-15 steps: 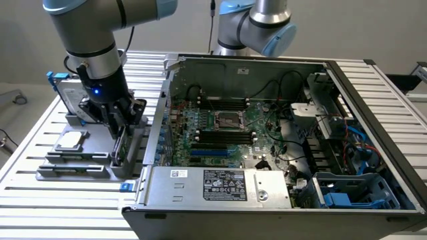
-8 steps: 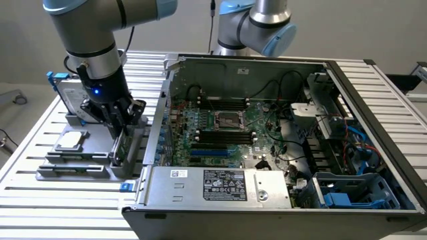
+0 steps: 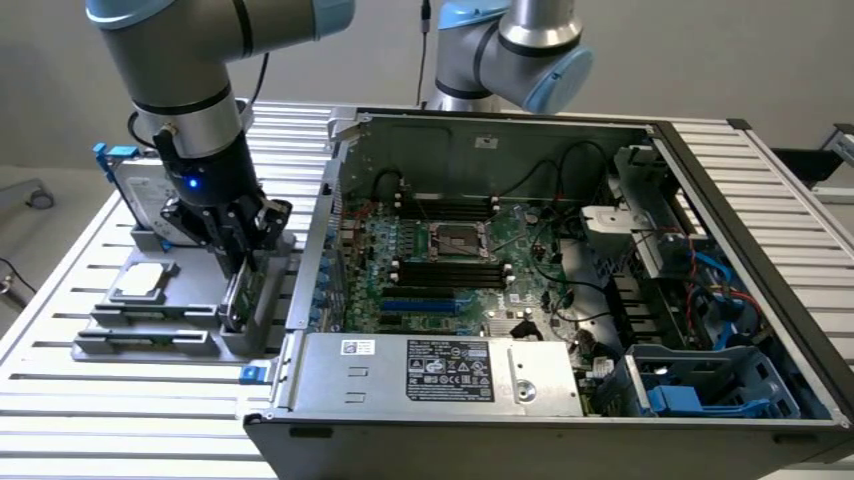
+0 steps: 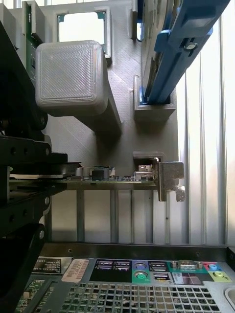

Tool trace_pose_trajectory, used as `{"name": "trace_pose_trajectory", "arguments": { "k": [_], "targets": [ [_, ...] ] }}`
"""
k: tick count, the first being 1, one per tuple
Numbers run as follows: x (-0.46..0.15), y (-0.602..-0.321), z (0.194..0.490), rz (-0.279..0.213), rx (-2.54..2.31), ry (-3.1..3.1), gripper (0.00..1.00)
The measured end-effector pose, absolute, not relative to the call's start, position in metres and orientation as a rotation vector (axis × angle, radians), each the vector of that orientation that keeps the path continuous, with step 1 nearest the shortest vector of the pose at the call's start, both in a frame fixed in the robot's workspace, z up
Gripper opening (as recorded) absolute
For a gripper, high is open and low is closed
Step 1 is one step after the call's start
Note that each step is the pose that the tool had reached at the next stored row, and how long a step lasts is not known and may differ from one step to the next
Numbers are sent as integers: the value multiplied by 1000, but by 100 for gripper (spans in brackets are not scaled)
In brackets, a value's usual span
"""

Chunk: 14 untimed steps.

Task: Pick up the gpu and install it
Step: 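Pick up the gpu and move the gpu toward the slot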

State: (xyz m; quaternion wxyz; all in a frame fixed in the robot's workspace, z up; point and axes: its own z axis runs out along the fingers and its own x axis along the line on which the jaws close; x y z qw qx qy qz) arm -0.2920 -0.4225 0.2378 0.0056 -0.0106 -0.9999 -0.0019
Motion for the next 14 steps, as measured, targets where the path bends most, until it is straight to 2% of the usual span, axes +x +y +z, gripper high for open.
{"name": "trace_pose_trajectory", "arguments": {
  "k": [9,14],
  "targets": [
    [-292,-422,240,-11,-34,-3130,27],
    [-292,-423,252,-21,-33,-3130,27]
  ]
}}
